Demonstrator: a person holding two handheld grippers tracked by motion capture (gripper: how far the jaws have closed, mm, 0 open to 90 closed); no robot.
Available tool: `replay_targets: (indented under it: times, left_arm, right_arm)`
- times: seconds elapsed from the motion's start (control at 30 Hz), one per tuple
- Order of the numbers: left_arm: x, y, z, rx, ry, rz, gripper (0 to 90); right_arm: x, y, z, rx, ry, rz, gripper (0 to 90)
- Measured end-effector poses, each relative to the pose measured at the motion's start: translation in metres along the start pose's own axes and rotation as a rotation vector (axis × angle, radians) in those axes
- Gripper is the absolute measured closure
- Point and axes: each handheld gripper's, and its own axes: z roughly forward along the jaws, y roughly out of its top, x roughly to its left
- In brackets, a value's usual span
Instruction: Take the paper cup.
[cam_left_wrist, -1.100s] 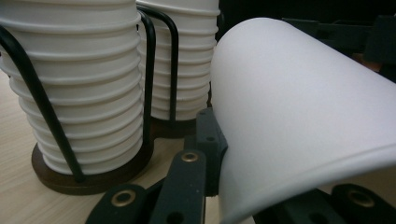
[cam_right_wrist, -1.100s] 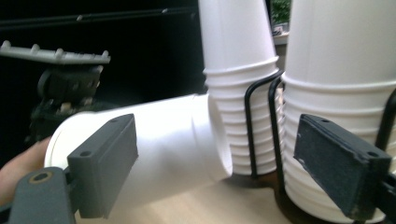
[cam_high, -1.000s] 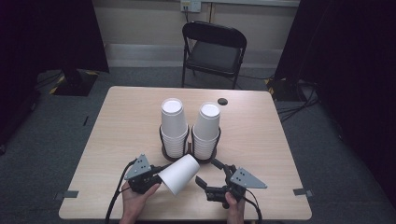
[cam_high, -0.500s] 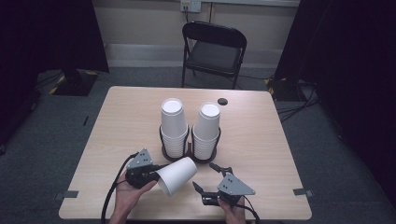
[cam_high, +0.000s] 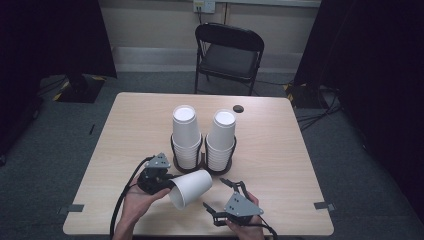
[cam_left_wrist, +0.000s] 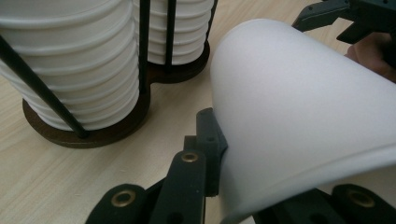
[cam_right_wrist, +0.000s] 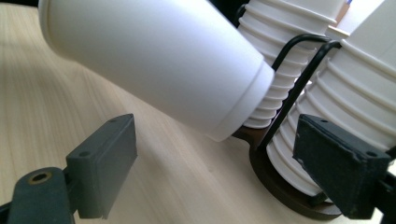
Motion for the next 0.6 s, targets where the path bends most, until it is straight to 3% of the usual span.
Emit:
replay_targets:
  times: [0.23, 0.33, 0.5, 0.6]
  left_arm:
    - [-0.001, 0.009, -0.001, 0.045, -0.01, -0.016, 86.0]
    - [-0.004, 0.01, 0.0, 0.058, -0.037, -0.012, 86.0]
    - [-0.008, 0.013, 0.004, 0.107, -0.014, 0.013, 86.0]
    - [-0.007, 0.014, 0.008, 0.114, -0.031, -0.007, 86.0]
  right_arm:
    - [0.004, 0.005, 0.003, 0.022, -0.037, -0.127, 12.8]
    - [0.006, 0.007, 0.004, 0.058, -0.044, -0.164, 14.2]
    - [0.011, 0.006, 0.006, 0.083, -0.095, -0.219, 14.2]
    - [0.016, 0.007, 0.007, 0.092, -0.126, -0.253, 14.1]
